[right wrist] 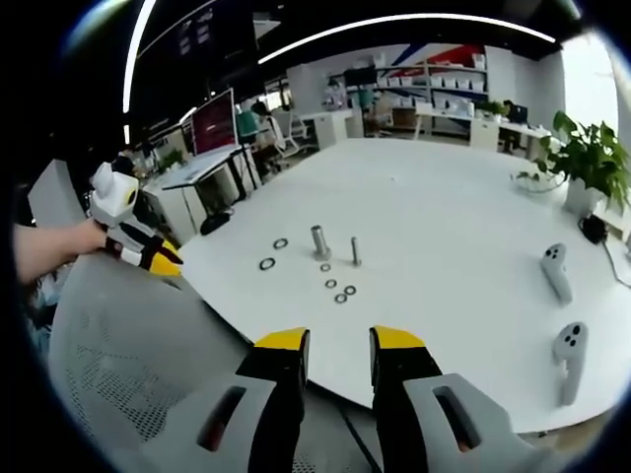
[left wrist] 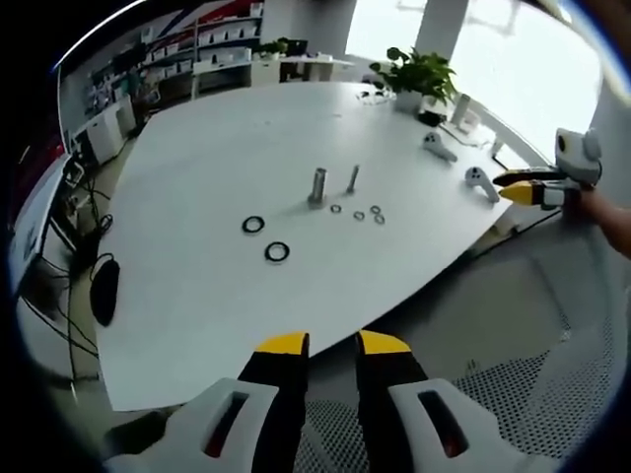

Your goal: Place the washer onto the threaded stud by aligning its center hole with the stud, sliding it down to the base, and recovering from edge contact or off-axis alignment until the washer reaches the visible bottom stop.

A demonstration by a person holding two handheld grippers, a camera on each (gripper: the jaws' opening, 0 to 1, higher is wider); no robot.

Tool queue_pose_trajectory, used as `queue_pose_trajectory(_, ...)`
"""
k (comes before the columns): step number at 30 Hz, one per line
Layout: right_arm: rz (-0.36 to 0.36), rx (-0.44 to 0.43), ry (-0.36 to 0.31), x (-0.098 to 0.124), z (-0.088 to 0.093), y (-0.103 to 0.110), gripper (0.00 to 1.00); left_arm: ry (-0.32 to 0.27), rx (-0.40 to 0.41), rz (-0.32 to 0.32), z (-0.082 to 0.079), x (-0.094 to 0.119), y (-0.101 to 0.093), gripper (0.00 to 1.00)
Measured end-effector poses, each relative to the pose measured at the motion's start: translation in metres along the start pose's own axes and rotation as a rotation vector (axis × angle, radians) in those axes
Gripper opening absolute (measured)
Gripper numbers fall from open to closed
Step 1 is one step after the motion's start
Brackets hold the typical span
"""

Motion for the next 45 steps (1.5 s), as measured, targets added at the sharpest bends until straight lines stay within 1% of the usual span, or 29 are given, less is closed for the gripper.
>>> queue_pose_trajectory(3, 0.008, -0.007, -0.001, 0.0, 0.001, -0.001, 0.27, 0.001, 0.008, 0.009, 0.001, -0.001, 0.0, 0.16)
queue_pose_trajectory(5, 0.008, -0.007, 0.004, 0.0, 0.001, -0.001, 0.27, 0.029, -0.011, 0.013, 0.002, -0.003, -0.002, 0.16)
queue_pose_trajectory(7, 0.001, 0.0, 0.008, 0.0, 0.001, 0.0, 0.27, 0.041, -0.026, 0.01, 0.003, -0.004, -0.004, 0.16)
queue_pose_trajectory(8, -0.002, 0.003, 0.009, 0.0, 0.001, 0.0, 0.27, 0.037, -0.026, 0.007, 0.003, -0.003, -0.003, 0.16)
queue_pose_trajectory(11, 0.0, 0.008, 0.003, 0.0, 0.001, 0.001, 0.27, -0.006, 0.005, -0.008, 0.002, 0.002, 0.001, 0.17)
queue_pose_trajectory(14, 0.015, -0.007, 0.002, 0.001, 0.001, -0.002, 0.27, -0.013, 0.011, -0.004, 0.001, 0.002, 0.001, 0.18)
queue_pose_trajectory(19, 0.008, 0.003, 0.015, -0.001, 0.002, -0.001, 0.27, 0.027, -0.023, -0.003, 0.002, -0.003, -0.002, 0.18)
queue_pose_trajectory(24, 0.013, -0.001, 0.0, 0.0, 0.0, -0.001, 0.27, 0.08, -0.058, -0.003, 0.006, -0.006, -0.002, 0.18)
queue_pose_trajectory(29, 0.017, -0.014, 0.005, 0.001, 0.001, -0.003, 0.27, 0.09, -0.074, 0.003, 0.003, -0.007, -0.002, 0.19)
queue_pose_trajectory(30, 0.017, -0.013, 0.005, 0.001, 0.001, -0.003, 0.27, 0.104, -0.058, 0.02, 0.005, -0.008, -0.003, 0.19)
queue_pose_trajectory(31, 0.018, -0.008, 0.009, 0.0, 0.001, -0.003, 0.27, 0.166, -0.048, 0.049, 0.011, -0.011, -0.004, 0.19)
queue_pose_trajectory(32, 0.019, -0.005, 0.014, 0.0, 0.002, -0.003, 0.27, 0.189, -0.058, 0.052, 0.012, -0.012, -0.005, 0.19)
queue_pose_trajectory(33, 0.02, -0.007, 0.02, -0.001, 0.002, -0.004, 0.27, 0.223, -0.126, 0.04, 0.012, -0.014, -0.004, 0.19)
queue_pose_trajectory(34, 0.02, -0.009, 0.021, -0.001, 0.003, -0.005, 0.27, 0.226, -0.163, 0.037, 0.011, -0.016, -0.004, 0.21)
queue_pose_trajectory(36, 0.024, -0.019, 0.016, 0.0, 0.003, -0.006, 0.27, 0.242, -0.161, 0.052, 0.011, -0.02, -0.005, 0.23)
queue_pose_trajectory(38, 0.029, -0.022, 0.015, 0.001, 0.003, -0.006, 0.27, 0.248, -0.162, 0.055, 0.009, -0.021, -0.001, 0.23)
queue_pose_trajectory(42, 0.036, -0.031, 0.024, 0.0, 0.003, -0.007, 0.27, 0.241, -0.154, 0.074, 0.005, -0.022, 0.003, 0.26)
queue_pose_trajectory(44, 0.036, -0.031, 0.025, 0.0, 0.003, -0.007, 0.27, 0.261, -0.174, 0.08, 0.005, -0.025, 0.005, 0.28)
queue_pose_trajectory(45, 0.036, -0.029, 0.025, 0.0, 0.003, -0.007, 0.27, 0.289, -0.207, 0.078, 0.005, -0.027, 0.007, 0.27)
Point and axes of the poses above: the point that each gripper's makers call its tool centre point, and the gripper's own axes: x roughly backward along the fingers, y roughly to its left, z roughly out of its underside, the point moved 7 cm from there along x, roughly backward along the fingers, and after that the axes turned 11 degrees about y, right-handed, at the moved point
